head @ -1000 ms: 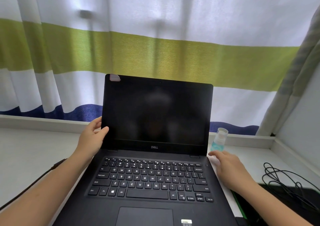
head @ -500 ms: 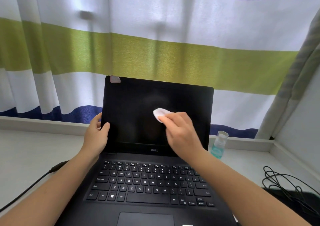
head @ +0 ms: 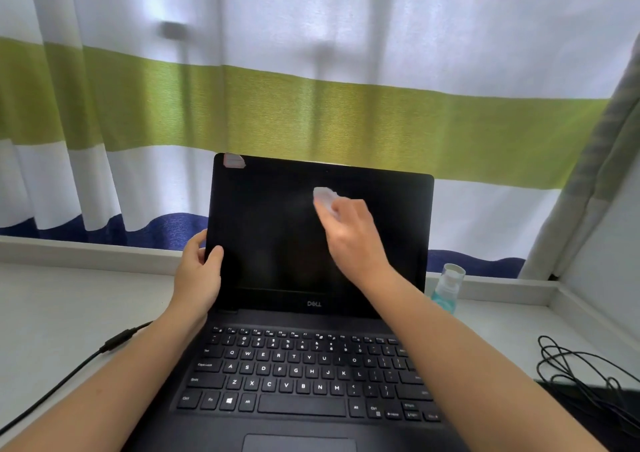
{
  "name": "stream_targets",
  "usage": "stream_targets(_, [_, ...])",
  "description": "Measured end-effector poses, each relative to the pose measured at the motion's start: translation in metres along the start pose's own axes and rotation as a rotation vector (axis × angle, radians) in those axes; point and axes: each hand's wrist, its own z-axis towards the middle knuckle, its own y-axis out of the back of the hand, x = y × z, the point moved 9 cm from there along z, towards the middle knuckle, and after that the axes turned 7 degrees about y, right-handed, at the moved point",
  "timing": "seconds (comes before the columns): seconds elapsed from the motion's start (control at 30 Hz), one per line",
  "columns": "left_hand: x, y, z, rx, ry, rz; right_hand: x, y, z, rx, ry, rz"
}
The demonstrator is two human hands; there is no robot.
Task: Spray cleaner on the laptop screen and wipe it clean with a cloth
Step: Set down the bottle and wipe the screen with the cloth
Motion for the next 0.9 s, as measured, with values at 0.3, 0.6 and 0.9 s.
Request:
stream_targets(0.3, [-0.008, -0.001, -0.007, 0.005, 0.006, 0.017, -0.105, 0.044, -0.042, 0.093, -0.298, -0.199])
stream_targets(0.6, [-0.054, -0.003, -0.037, -0.224, -0.294, 0.352, -0.136, 0.098, -0.066, -0.090, -0.374, -0.013])
stream_targets(0.9, [-0.078, -0.108, -0.117, 0.332, -0.454, 0.140, -0.125, 0.101, -0.125, -0.002, -0.874, 0.852])
